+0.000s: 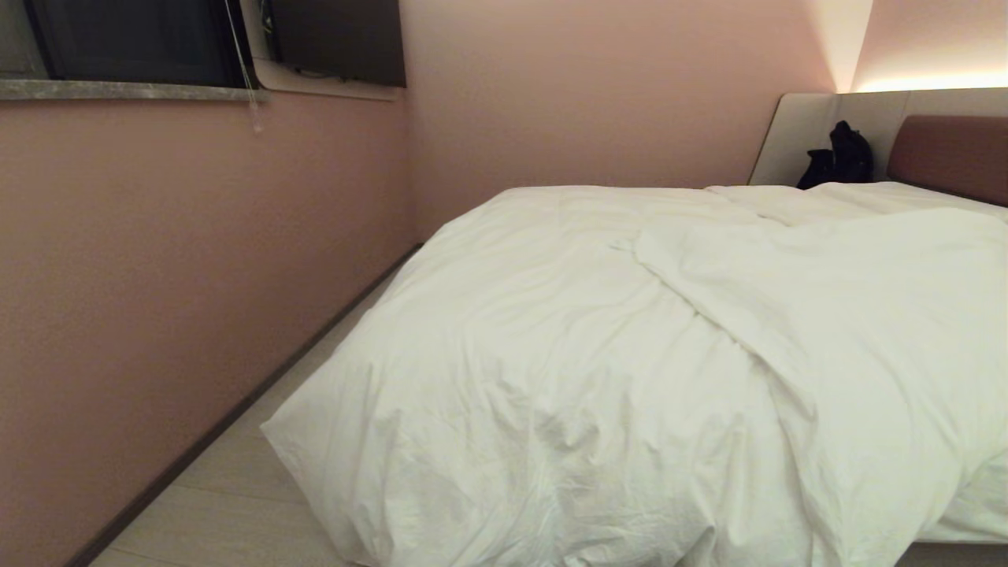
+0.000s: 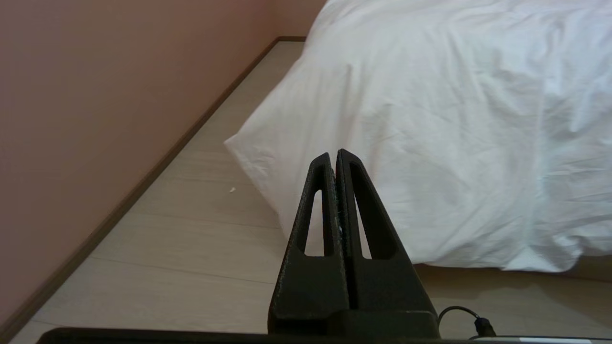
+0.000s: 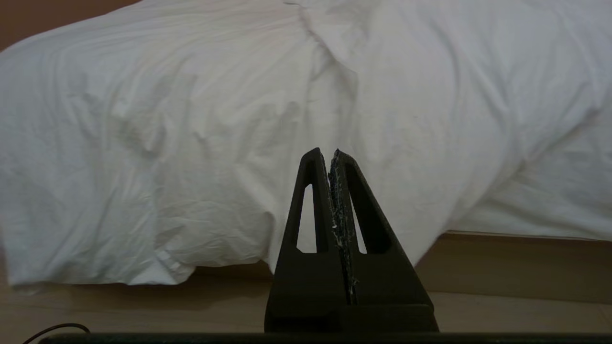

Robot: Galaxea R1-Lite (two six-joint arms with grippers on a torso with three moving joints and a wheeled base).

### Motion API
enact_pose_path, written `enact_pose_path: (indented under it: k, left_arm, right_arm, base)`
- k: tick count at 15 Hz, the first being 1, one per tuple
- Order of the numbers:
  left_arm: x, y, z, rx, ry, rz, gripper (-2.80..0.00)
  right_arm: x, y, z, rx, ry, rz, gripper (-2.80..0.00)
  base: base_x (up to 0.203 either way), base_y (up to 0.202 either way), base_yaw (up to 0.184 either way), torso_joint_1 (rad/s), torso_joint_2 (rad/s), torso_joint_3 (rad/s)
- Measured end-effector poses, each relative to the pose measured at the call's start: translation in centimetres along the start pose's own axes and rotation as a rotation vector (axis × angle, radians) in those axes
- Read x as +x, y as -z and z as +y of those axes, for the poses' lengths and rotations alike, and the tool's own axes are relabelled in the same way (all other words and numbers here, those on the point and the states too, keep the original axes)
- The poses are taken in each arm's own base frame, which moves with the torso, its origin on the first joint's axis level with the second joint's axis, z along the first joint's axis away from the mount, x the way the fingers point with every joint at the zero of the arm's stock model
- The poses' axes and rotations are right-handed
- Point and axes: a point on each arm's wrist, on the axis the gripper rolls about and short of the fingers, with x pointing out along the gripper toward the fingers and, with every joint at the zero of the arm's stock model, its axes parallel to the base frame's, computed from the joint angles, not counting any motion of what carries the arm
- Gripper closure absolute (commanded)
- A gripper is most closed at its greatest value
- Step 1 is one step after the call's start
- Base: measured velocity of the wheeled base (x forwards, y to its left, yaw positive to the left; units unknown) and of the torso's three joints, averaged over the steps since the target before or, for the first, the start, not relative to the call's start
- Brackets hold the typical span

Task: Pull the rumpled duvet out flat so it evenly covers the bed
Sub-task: Hold the folded corner of the quilt

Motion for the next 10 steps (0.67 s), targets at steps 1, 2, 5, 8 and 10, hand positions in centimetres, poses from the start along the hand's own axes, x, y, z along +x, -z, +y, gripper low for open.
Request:
enact_pose_path:
  k: [1, 2, 5, 8, 10]
  left_arm:
    - [0.0, 0.0, 0.0, 0.001, 0.0, 0.0, 0.0]
    - [0.0, -0.01, 0.0, 0.001, -0.001, -0.001, 0.0]
    - [0.0, -0.01, 0.0, 0.002, 0.0, -0.001, 0.0]
    - [0.0, -0.02, 0.0, -0.001, 0.0, -0.002, 0.0]
    - [0.0, -0.02, 0.0, 0.0, 0.0, -0.002, 0.0]
  right_arm:
    - [0.0, 0.0, 0.0, 0.0, -0.001, 0.0, 0.0]
    - [0.0, -0.01, 0.0, 0.0, 0.0, -0.001, 0.0]
    - [0.0, -0.01, 0.0, 0.0, -0.001, -0.001, 0.0]
    - [0.0, -0.01, 0.0, 0.0, 0.0, -0.001, 0.0]
    - [0.0, -0.01, 0.0, 0.0, -0.001, -0.001, 0.0]
  base:
    - [0.0, -0.194, 0.001, 0.004, 0.0, 0.005]
    - [0.0, -0.193, 0.0, 0.0, 0.0, 0.0]
    - [0.0, -0.198, 0.002, 0.003, 0.0, 0.004]
    - [0.0, -0.192, 0.001, 0.002, 0.0, 0.003]
    - [0.0, -0.195, 0.0, 0.002, 0.0, 0.002]
